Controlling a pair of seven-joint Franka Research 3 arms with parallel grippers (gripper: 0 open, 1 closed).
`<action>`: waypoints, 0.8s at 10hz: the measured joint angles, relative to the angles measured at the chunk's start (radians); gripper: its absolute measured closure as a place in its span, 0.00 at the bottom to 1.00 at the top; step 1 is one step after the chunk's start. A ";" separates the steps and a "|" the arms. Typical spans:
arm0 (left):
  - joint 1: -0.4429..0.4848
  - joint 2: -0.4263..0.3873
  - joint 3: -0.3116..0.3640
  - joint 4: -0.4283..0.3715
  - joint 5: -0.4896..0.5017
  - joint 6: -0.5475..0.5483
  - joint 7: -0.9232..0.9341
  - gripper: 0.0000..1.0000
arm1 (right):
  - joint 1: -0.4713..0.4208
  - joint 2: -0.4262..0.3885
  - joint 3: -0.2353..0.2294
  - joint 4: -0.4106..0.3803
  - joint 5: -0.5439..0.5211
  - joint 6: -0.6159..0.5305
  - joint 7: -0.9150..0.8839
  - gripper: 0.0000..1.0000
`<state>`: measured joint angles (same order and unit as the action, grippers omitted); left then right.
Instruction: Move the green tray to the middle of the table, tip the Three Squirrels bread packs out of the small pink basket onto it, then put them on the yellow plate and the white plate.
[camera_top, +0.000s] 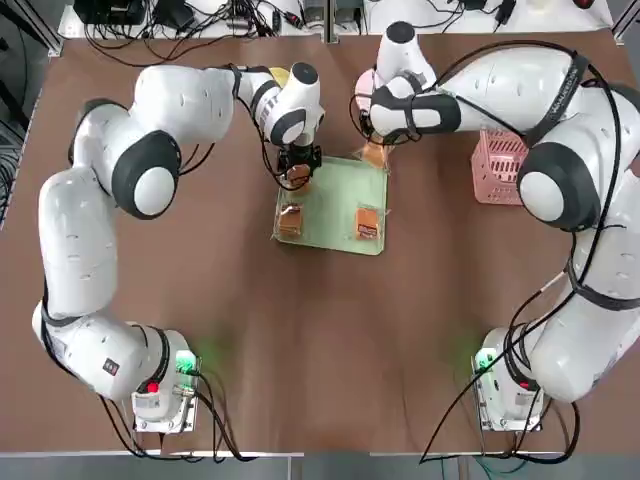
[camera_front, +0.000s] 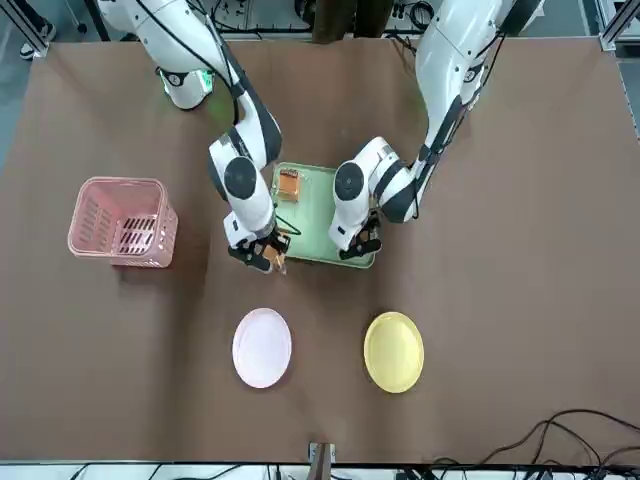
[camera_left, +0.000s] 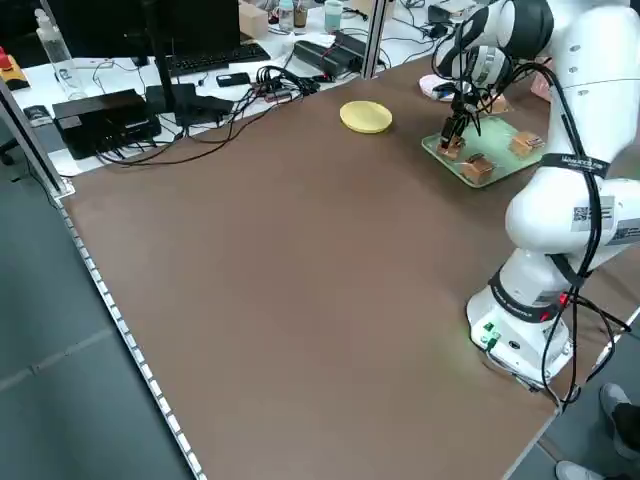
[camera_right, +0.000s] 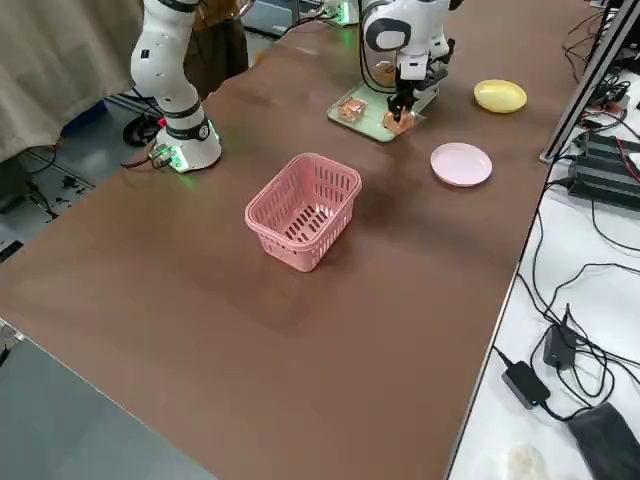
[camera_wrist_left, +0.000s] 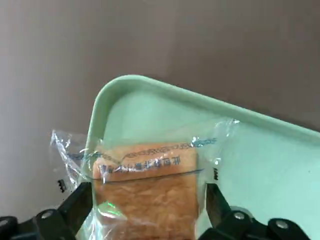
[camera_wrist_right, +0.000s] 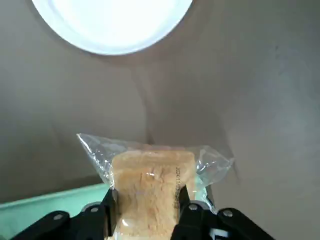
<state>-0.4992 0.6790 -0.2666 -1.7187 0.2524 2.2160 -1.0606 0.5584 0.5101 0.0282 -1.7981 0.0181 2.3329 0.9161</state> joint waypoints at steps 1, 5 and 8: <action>0.000 0.003 0.001 0.000 0.000 0.008 0.000 0.00 | -0.012 0.000 0.000 0.017 0.000 -0.013 -0.012 0.51; 0.000 0.005 0.008 0.001 0.000 0.032 0.000 0.05 | -0.094 0.000 -0.001 0.129 0.001 -0.047 -0.147 0.51; 0.001 0.004 0.009 0.007 0.001 0.037 0.000 0.26 | -0.168 0.034 -0.001 0.223 0.001 -0.071 -0.304 0.51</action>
<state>-0.4979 0.6826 -0.2578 -1.7114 0.2531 2.2525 -1.0605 0.3905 0.5436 0.0269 -1.5756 0.0193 2.2620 0.6126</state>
